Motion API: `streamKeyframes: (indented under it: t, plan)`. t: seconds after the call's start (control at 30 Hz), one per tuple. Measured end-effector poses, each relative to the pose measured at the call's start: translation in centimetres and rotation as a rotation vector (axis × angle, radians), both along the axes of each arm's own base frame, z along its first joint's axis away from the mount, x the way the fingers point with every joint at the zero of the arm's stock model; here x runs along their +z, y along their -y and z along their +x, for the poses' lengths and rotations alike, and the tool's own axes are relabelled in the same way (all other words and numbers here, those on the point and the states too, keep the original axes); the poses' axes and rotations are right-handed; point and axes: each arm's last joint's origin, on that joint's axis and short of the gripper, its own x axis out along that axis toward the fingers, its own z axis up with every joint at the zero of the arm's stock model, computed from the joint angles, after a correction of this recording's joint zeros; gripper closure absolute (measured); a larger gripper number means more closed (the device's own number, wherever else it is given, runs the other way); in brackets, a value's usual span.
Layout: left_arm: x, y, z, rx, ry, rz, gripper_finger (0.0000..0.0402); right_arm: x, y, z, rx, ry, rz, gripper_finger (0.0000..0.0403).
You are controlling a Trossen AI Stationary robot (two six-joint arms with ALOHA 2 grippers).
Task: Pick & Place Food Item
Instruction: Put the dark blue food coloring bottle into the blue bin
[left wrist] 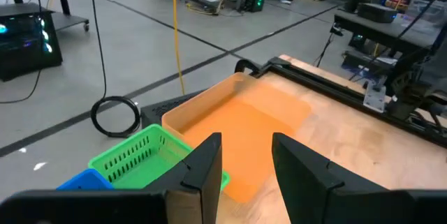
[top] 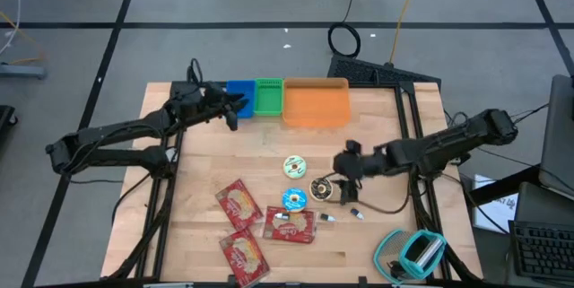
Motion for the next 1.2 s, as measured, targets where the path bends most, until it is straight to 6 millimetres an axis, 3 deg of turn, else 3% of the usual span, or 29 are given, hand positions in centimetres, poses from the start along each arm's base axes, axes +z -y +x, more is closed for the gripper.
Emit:
streamKeyframes:
  t: [0.13, 0.3, 0.53, 0.83, 1.2]
  plan:
    - [-0.5, -0.1, 0.3, 0.002, -0.024, -0.012, 0.0273, 0.0, -2.9, -0.4, -0.065, -0.164, 0.105, 0.0158]
    - [-1.2, -0.4, 0.8, 0.018, -0.056, -0.038, 0.0273, -2.1, -5.9, -0.9, -0.102, -0.322, 0.202, 0.0158]
    - [-2.4, -0.9, 1.6, 0.03, -0.084, -0.085, 0.0273, -5.3, -8.6, -1.3, -0.161, -0.445, 0.165, 0.0158]
    - [-2.9, -0.7, 3.1, -0.003, -0.043, -0.073, 0.0273, -7.7, -9.7, -0.7, -0.172, -0.49, 0.133, 0.0158]
    - [-3.1, 0.1, 4.1, -0.054, -0.032, -0.059, 0.0273, -9.9, -8.8, -1.9, -0.199, -0.525, 0.075, 0.0185]
